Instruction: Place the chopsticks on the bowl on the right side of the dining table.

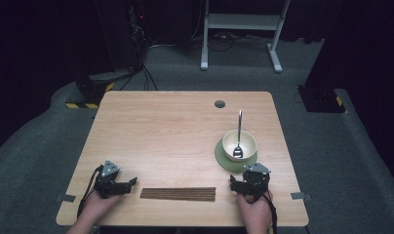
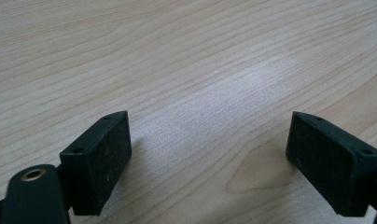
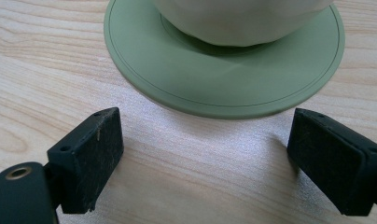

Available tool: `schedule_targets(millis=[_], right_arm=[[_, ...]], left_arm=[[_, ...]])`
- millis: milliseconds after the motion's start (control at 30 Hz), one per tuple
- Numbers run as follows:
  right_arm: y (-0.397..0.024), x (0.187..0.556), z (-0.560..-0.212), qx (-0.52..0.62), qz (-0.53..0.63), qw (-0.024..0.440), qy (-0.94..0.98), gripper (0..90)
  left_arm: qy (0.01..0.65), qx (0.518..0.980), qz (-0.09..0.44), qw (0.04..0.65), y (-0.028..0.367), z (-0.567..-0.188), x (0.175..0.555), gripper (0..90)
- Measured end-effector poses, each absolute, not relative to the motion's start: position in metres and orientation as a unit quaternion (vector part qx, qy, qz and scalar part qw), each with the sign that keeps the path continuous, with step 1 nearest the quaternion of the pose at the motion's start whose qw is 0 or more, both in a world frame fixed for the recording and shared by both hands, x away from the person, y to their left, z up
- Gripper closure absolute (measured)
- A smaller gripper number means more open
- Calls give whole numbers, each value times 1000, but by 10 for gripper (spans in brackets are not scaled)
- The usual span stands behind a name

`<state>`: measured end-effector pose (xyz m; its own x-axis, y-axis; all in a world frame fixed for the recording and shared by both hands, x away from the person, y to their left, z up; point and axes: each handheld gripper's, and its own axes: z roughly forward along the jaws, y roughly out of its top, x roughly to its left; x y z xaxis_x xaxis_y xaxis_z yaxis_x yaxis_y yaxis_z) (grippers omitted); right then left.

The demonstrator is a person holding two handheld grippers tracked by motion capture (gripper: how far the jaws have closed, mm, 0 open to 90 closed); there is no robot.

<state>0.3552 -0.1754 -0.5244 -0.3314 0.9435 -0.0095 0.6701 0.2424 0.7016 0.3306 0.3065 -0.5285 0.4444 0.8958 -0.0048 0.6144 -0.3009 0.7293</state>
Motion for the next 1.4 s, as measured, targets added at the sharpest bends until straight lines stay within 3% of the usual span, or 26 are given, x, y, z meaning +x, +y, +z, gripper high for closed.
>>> schedule_targets(millis=[800,1400], right_arm=[[-179,356,-524,539,317,221,748,135],[-153,342,-508,467,364,214,777,151]], left_arm=[[489,776,212,338,306,-528,329,150],[489,776,212,337,306,-528,329,150]])
